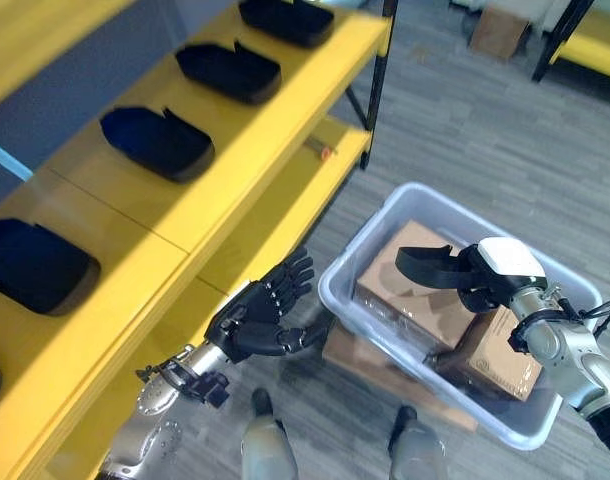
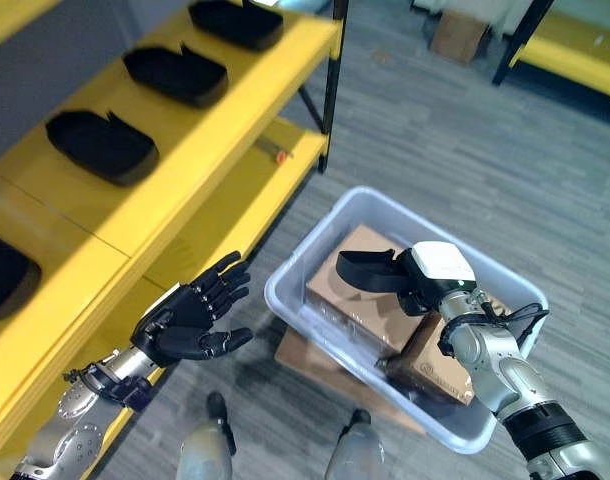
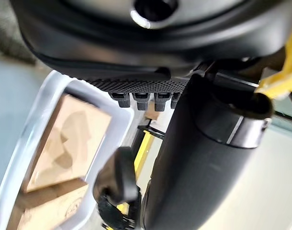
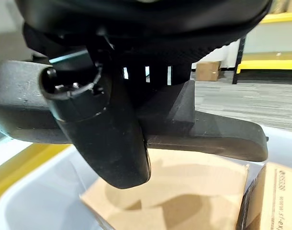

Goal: Move parts from the plastic box to the shelf.

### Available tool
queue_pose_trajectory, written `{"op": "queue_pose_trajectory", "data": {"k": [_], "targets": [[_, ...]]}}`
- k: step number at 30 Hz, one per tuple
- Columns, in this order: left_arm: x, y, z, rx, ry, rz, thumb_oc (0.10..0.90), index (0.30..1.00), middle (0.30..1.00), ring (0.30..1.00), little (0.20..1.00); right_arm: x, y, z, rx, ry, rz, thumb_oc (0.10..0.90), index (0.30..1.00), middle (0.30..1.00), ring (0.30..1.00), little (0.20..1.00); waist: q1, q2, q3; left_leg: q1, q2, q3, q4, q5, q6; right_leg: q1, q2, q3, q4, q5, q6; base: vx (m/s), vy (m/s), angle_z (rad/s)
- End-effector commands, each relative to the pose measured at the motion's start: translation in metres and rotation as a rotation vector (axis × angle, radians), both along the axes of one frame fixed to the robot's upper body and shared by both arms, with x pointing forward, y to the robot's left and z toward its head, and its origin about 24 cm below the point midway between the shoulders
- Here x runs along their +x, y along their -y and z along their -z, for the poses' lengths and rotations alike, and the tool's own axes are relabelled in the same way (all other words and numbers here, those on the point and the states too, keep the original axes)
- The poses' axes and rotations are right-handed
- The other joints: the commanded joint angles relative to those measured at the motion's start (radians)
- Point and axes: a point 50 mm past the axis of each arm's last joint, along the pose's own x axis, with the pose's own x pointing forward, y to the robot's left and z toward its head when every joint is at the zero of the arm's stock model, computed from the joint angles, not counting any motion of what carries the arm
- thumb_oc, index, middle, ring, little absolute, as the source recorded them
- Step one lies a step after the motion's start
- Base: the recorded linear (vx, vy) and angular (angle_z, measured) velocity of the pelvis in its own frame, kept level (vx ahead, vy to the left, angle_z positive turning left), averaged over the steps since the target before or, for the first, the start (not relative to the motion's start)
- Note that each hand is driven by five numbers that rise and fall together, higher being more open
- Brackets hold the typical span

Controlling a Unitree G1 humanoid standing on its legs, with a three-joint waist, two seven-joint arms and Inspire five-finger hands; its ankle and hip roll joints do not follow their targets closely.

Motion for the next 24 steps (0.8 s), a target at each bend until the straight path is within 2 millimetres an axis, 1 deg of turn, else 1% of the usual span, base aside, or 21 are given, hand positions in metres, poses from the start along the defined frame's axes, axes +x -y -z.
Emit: {"op": "queue_pose_trajectory", "data": {"k": [1,2,3,4,6,7,8,11,13,14,15,18,21,22,24], "targets": [[-0.001,0.004,-0.048,0.14,0.365,0.021,0.9,1.0,1.0,1.0,1.0,0.01,-0.02,-0.046,0.063,-0.026,-0.139,0.4,0.3,0.3,0.3,0.3,-0.016,-0.04,-0.138,0.089,0.101,0.1,-0.141,0.083,-0.019,0.046,-0.018,-0.039,-0.125,0.062,-0.009,0.03,0.026,-0.17],[-0.001,0.005,-0.051,0.179,0.395,0.033,0.9,1.0,1.0,1.0,1.0,0.011,-0.022,-0.049,0.058,-0.06,-0.158,0.4,0.3,0.3,0.3,0.3,-0.016,-0.041,-0.142,0.098,0.107,0.11,-0.152,0.092,-0.025,0.052,-0.024,-0.048,-0.138,0.075,-0.003,0.02,0.028,-0.16],[0.0,0.008,-0.057,0.268,0.461,0.046,0.9,1.0,1.0,1.0,1.0,0.014,-0.029,-0.056,0.065,-0.136,-0.199,0.4,0.3,0.3,0.3,0.3,-0.017,-0.045,-0.151,0.111,0.116,0.13,-0.167,0.101,-0.035,0.063,-0.032,-0.063,-0.161,0.091,0.006,0.02,0.022,-0.1],[0.001,0.008,-0.061,0.305,0.493,0.046,0.9,1.0,1.0,1.0,1.0,0.015,-0.033,-0.06,0.071,-0.167,-0.223,0.4,0.3,0.3,0.3,0.3,-0.02,-0.048,-0.157,0.12,0.119,0.143,-0.172,0.102,-0.039,0.069,-0.035,-0.072,-0.178,0.103,0.01,0.03,0.026,-0.16],[0.006,0.012,-0.069,0.393,0.562,0.051,0.9,1.0,1.0,1.0,1.0,0.019,-0.042,-0.071,0.04,-0.227,-0.284,0.4,0.3,0.3,0.3,0.3,-0.028,-0.052,-0.165,0.146,0.115,0.173,-0.177,0.099,-0.044,0.086,-0.033,-0.082,-0.215,0.126,0.019,0.04,0.025,-0.25],[0.01,0.016,-0.077,0.479,0.638,0.066,0.9,1.0,1.0,1.0,1.0,0.019,-0.049,-0.076,0.031,-0.29,-0.338,0.4,0.3,0.3,0.3,0.3,-0.037,-0.055,-0.175,0.16,0.112,0.187,-0.18,0.096,-0.046,0.094,-0.031,-0.083,-0.224,0.133,0.024,0.03,0.019,-0.27],[0.01,0.016,-0.077,0.48,0.639,0.065,0.9,1.0,1.0,1.0,1.0,0.019,-0.049,-0.077,0.031,-0.289,-0.338,0.4,0.3,0.3,0.3,0.3,-0.037,-0.054,-0.176,0.157,0.113,0.188,-0.18,0.098,-0.045,0.091,-0.03,-0.083,-0.226,0.136,0.023,0.02,0.015,-0.24],[0.016,0.023,-0.093,0.581,0.77,0.083,0.9,1.0,1.0,1.0,1.0,0.014,-0.064,-0.082,0.042,-0.385,-0.427,0.4,0.3,0.3,0.3,0.3,-0.051,-0.06,-0.189,0.165,0.114,0.2,-0.181,0.096,-0.046,0.095,-0.031,-0.081,-0.226,0.137,0.027,0.0,0.006,-0.06],[0.017,0.033,-0.103,0.709,0.931,0.116,0.9,1.0,1.0,1.0,1.0,0.014,-0.076,-0.085,0.034,-0.414,-0.476,0.4,0.3,0.3,0.3,0.3,-0.06,-0.065,-0.198,0.175,0.115,0.207,-0.178,0.091,-0.046,0.103,-0.033,-0.081,-0.226,0.135,0.028,0.02,-0.005,-0.06],[0.017,0.036,-0.107,0.737,0.973,0.133,0.9,1.0,1.0,1.0,1.0,0.015,-0.081,-0.089,0.02,-0.412,-0.492,0.4,0.3,0.3,0.3,0.3,-0.061,-0.068,-0.201,0.179,0.115,0.211,-0.177,0.088,-0.047,0.106,-0.034,-0.082,-0.229,0.137,0.03,0.01,-0.011,-0.09],[0.018,0.037,-0.111,0.742,0.997,0.14,0.9,1.0,1.0,1.0,1.0,0.016,-0.085,-0.091,0.012,-0.416,-0.504,0.4,0.3,0.3,0.3,0.3,-0.061,-0.068,-0.205,0.178,0.115,0.213,-0.175,0.089,-0.046,0.105,-0.034,-0.083,-0.233,0.142,0.03,0.01,-0.006,-0.06],[0.022,0.051,-0.12,0.782,1.054,0.198,0.9,1.0,1.0,1.0,1.0,0.019,-0.105,-0.098,-0.052,-0.43,-0.561,0.4,0.3,0.3,0.3,0.3,-0.065,-0.069,-0.217,0.189,0.113,0.221,-0.171,0.083,-0.042,0.116,-0.038,-0.084,-0.236,0.145,0.035,0.02,-0.006,0.0],[0.025,0.059,-0.123,0.793,1.058,0.232,0.9,1.0,1.0,1.0,1.0,0.019,-0.12,-0.104,-0.106,-0.409,-0.603,0.4,0.3,0.3,0.3,0.3,-0.07,-0.068,-0.224,0.198,0.112,0.227,-0.166,0.077,-0.038,0.123,-0.04,-0.08,-0.236,0.146,0.037,0.01,-0.003,-0.01],[0.025,0.06,-0.123,0.793,1.054,0.233,0.9,1.0,1.0,1.0,1.0,0.019,-0.122,-0.104,-0.108,-0.415,-0.608,0.4,0.3,0.3,0.3,0.3,-0.071,-0.068,-0.224,0.202,0.111,0.227,-0.165,0.074,-0.039,0.126,-0.041,-0.08,-0.235,0.144,0.039,0.0,0.0,0.0],[0.029,0.066,-0.123,0.803,1.015,0.279,0.9,1.0,1.0,1.0,1.0,0.019,-0.135,-0.106,-0.13,-0.431,-0.649,0.4,0.3,0.3,0.3,0.3,-0.074,-0.066,-0.228,0.208,0.109,0.228,-0.161,0.068,-0.035,0.131,-0.042,-0.073,-0.237,0.144,0.04,0.01,0.001,-0.05]]}}
